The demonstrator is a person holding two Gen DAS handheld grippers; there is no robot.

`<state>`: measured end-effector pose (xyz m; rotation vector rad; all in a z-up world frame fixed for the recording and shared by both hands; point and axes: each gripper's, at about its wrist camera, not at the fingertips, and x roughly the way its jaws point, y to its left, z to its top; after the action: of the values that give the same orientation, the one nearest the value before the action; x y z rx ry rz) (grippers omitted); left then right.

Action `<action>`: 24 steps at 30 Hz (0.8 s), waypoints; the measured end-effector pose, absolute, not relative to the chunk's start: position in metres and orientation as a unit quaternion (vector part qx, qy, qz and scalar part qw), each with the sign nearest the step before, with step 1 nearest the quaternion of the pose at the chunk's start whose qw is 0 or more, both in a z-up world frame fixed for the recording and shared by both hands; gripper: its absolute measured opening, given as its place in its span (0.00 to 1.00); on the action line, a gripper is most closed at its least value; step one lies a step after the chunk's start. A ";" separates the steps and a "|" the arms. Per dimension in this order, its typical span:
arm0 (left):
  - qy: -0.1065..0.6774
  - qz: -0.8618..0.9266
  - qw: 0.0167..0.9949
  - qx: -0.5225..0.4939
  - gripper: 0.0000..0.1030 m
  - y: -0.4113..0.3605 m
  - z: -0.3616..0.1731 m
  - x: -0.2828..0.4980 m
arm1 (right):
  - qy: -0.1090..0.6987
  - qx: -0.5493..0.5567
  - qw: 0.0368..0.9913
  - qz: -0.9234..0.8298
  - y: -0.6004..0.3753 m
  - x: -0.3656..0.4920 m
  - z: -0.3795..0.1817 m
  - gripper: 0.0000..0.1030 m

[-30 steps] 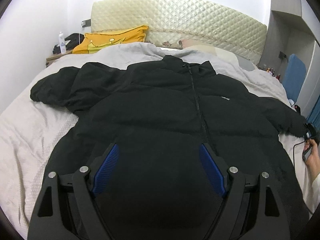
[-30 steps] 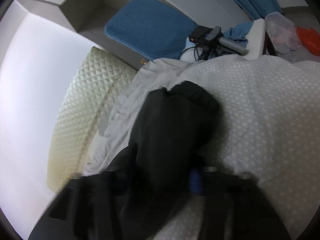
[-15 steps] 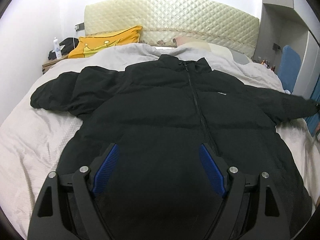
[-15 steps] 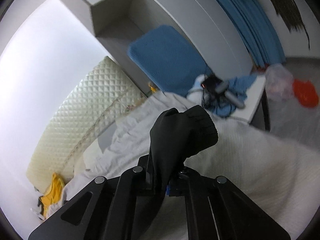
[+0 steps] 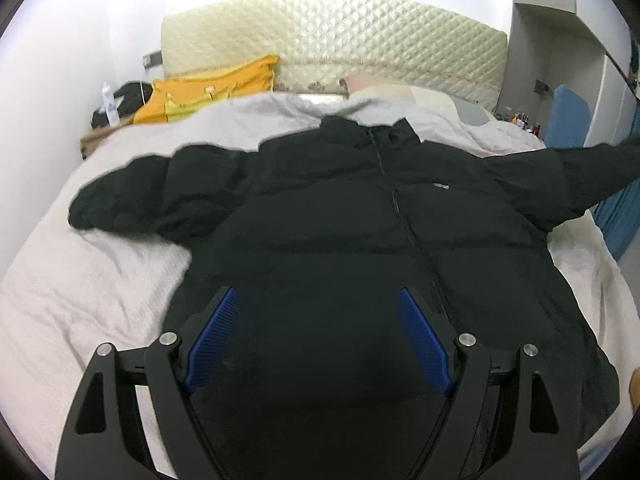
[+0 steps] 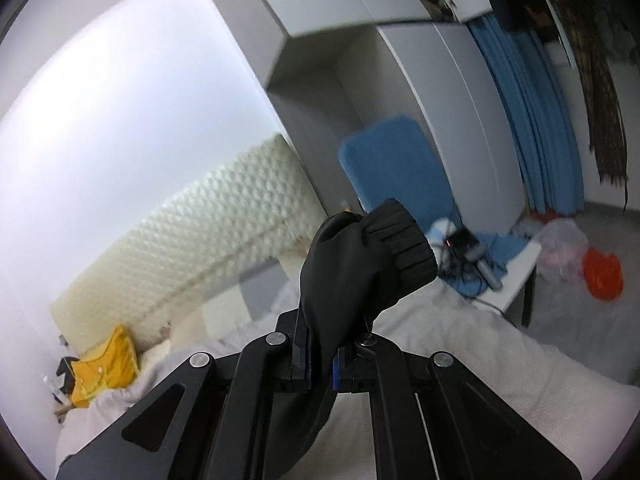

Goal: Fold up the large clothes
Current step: 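Lift the held sleeve with the right gripper and carry it across the body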

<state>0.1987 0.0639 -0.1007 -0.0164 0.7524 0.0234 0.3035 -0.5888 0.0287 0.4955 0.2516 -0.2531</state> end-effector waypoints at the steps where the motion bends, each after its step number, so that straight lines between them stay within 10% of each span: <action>1: 0.361 0.016 0.932 -0.008 0.80 0.071 -0.097 0.196 | 0.122 0.234 0.956 -0.126 -0.576 0.302 0.040 0.04; 24: 0.299 -0.007 0.954 0.000 0.80 0.126 -0.096 0.182 | 0.077 -0.030 0.996 -0.037 -0.229 0.330 0.107 0.07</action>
<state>0.1824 0.1265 -0.0960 0.0009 0.6074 -0.0149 0.3295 -0.2294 0.1071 -0.0605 0.1533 -0.0750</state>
